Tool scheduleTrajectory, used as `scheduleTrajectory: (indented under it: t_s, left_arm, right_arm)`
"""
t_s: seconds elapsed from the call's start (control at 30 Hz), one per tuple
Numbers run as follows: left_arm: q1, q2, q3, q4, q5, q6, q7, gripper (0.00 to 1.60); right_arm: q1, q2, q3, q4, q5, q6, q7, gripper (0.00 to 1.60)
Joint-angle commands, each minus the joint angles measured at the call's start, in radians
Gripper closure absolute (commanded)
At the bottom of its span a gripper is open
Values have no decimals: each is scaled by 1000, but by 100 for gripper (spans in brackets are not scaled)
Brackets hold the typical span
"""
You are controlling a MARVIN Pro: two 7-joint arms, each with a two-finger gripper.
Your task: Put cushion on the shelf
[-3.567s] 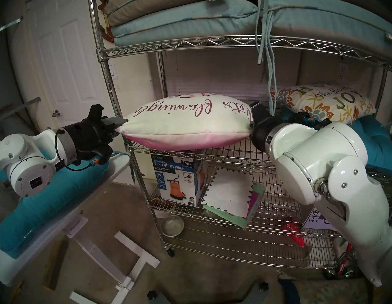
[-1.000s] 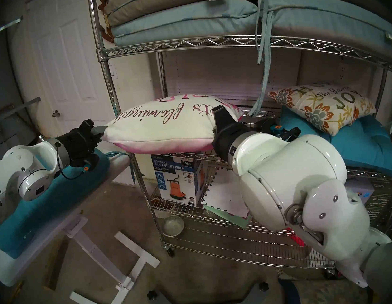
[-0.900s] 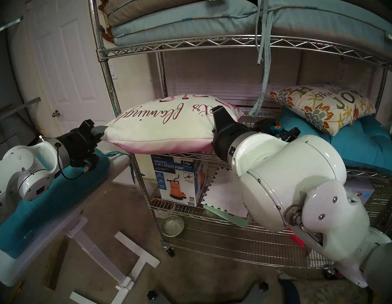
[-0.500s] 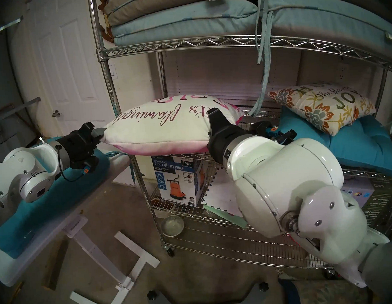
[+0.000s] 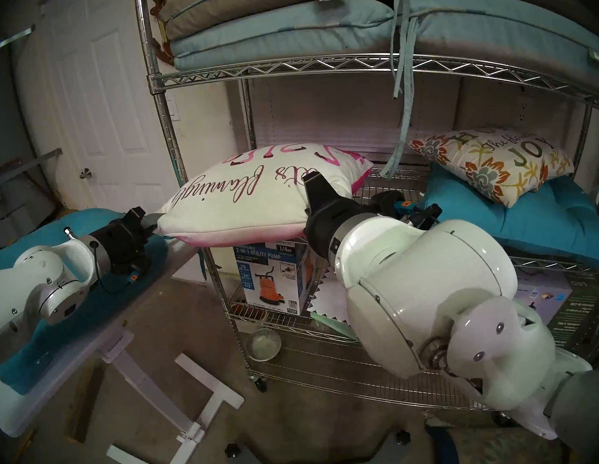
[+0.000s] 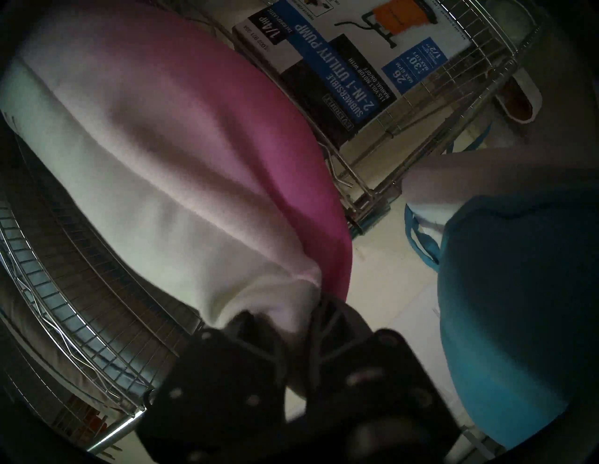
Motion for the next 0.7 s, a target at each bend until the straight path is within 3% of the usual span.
scheduleTrajectory:
  t_s: [0.0,0.67]
  left_arm:
    - [-65,-10,-8,0,37,6,13,160]
    - [-161,-69,51,0,161,0,26,160]
  right_arm:
    - [28,-8,12,18,-11,4,14,160]
    - [94,-21,57,189,-28,20,44,160]
